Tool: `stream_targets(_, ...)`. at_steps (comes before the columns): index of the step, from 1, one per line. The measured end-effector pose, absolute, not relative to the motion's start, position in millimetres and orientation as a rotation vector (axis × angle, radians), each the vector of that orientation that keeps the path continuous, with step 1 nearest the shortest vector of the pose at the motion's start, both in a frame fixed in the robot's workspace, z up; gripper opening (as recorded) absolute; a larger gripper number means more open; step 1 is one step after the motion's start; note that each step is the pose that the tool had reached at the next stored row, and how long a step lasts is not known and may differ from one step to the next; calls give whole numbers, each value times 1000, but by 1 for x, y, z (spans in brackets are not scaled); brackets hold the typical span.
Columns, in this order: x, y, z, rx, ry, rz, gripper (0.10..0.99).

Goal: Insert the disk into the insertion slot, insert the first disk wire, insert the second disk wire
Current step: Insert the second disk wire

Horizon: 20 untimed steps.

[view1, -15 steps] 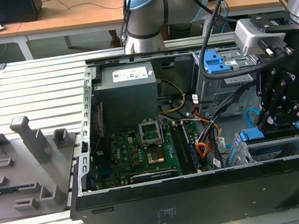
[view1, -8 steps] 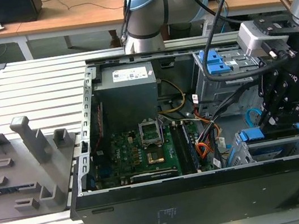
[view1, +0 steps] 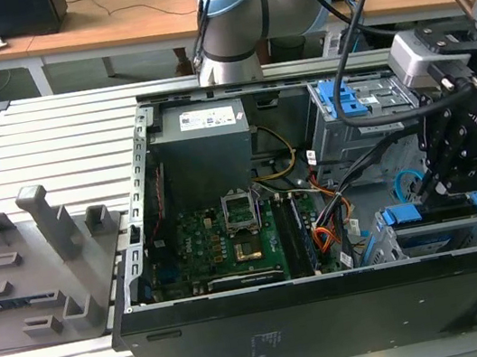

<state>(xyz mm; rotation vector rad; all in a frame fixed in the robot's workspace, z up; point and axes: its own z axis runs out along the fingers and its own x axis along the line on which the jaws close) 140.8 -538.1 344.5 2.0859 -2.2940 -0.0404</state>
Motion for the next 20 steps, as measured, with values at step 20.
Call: stream_targets(20, 143, -539, 334, 2093, -2288, -43, 235)
